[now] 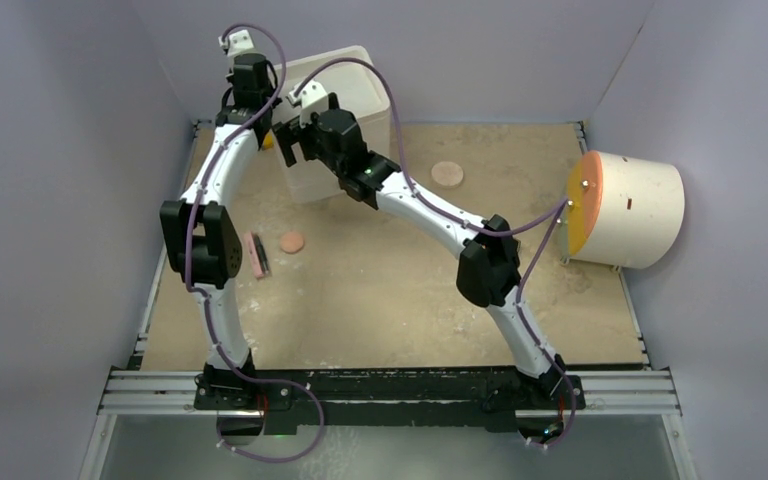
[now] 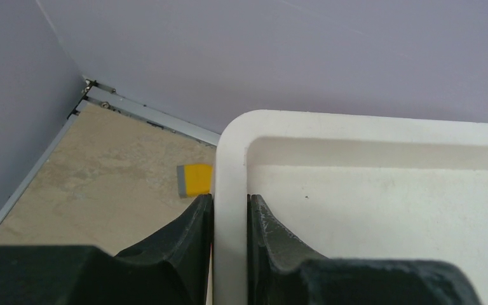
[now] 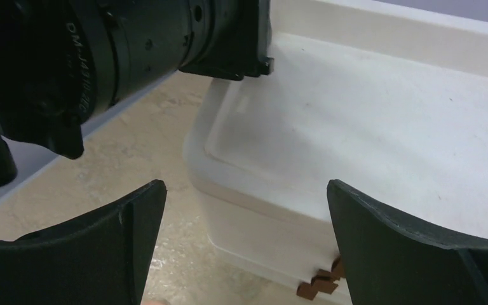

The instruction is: Organize the makeup

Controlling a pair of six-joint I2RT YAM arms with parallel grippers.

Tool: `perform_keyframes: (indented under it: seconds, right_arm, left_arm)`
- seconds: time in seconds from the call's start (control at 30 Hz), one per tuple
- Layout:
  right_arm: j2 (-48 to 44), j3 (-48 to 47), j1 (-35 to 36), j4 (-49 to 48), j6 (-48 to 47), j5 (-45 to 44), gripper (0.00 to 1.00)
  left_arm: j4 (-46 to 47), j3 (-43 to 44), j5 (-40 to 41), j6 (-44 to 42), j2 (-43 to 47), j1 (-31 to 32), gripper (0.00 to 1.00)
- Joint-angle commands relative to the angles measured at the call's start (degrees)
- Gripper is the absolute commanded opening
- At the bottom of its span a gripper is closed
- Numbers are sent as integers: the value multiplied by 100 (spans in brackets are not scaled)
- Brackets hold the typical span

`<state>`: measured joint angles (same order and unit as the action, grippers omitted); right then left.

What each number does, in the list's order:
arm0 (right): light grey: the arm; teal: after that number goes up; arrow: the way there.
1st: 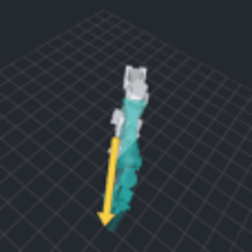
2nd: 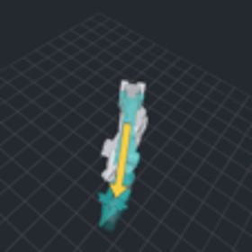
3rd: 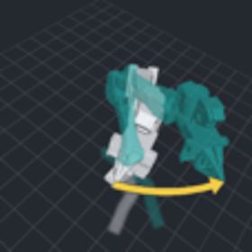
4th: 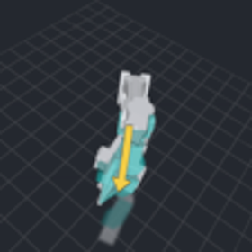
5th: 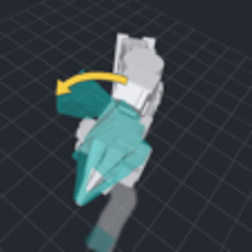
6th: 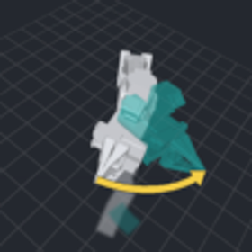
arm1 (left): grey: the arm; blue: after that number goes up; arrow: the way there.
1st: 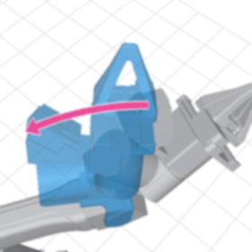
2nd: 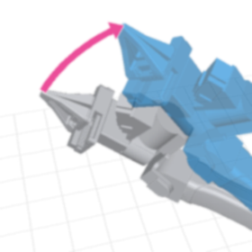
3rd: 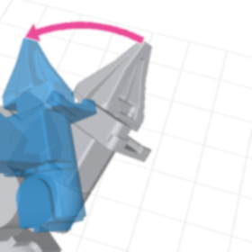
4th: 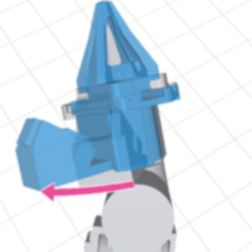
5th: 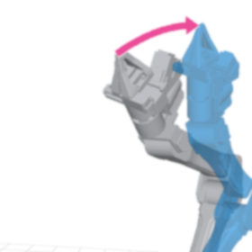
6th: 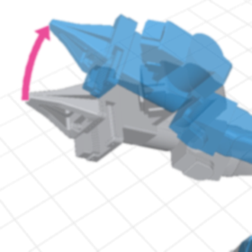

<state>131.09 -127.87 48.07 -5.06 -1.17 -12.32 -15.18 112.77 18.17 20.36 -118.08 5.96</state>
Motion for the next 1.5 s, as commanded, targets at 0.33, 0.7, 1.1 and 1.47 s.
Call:
perform_keyframes:
  seconds: [0.33, 0.7, 1.1, 1.47]
  right_arm:
    - [-2727, 3657, -12, -2005, -441, -355, 99]
    - [-2533, 4678, -205, -2389, 71, -746, 87]
    - [-1172, 3613, -422, -2583, 23, -546, 74]
    - [-524, 2810, -582, -2305, 6, -399, 62]
  left_arm:
    - [-1839, -171, -914, 100, -348, 521, 0]
    - [-1970, 54, -938, 106, -376, 521, 0]
    - [-2071, 66, -865, -40, -335, 521, 0]
    - [-2094, 105, -860, -94, -486, 521, 0]
